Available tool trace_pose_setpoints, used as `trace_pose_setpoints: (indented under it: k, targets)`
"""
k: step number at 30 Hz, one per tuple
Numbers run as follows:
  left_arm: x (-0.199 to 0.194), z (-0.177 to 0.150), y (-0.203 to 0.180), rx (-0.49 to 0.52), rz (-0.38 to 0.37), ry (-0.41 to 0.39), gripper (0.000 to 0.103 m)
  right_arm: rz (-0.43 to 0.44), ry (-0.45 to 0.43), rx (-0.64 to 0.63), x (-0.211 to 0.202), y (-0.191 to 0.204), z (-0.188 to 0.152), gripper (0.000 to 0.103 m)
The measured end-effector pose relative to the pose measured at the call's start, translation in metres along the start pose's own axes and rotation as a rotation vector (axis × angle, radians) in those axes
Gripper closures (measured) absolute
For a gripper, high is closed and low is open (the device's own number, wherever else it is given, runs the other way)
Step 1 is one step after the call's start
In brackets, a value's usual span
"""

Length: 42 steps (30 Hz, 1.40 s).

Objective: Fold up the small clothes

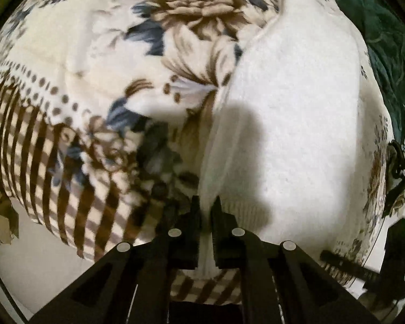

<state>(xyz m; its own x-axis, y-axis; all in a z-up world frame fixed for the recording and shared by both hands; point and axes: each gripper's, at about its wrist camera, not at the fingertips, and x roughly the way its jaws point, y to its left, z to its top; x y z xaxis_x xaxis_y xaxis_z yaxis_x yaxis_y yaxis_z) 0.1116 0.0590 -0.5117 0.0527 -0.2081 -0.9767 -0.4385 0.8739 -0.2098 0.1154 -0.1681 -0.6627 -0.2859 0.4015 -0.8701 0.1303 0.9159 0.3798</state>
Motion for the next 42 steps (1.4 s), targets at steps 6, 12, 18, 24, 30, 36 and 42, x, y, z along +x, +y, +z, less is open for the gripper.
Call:
trace_pose_setpoints:
  k: [6,12,18,24,30,36,42]
  targets:
    - [0.029,0.006,0.032,-0.036,-0.062,0.128,0.083,-0.016,0.110,0.046,0.045,-0.012,0.013,0.098]
    - [0.010,0.034,0.028,0.062,-0.215,0.114,0.037,0.083,0.030,0.034,0.003,-0.020,0.039,0.047]
    - [0.056,0.032,0.015,0.149,-0.288,0.216,0.037,0.248,0.073,0.036,0.028,-0.026,0.043,0.046]
    - [0.059,0.030,0.011,0.142,-0.372,0.242,0.039,0.395,0.116,0.093,0.075,-0.024,0.018,0.046]
    - [0.041,0.023,0.034,0.063,-0.417,0.214,0.094,0.503,0.065,0.207,0.076,-0.031,0.006,0.090]
    - [0.004,0.028,0.030,-0.017,-0.488,0.165,0.095,0.484,-0.003,0.189,0.045,0.001,-0.009,0.092]
    - [-0.052,0.071,0.000,-0.011,-0.560,0.059,0.095,0.486,-0.122,0.124,-0.036,0.028,0.002,0.093]
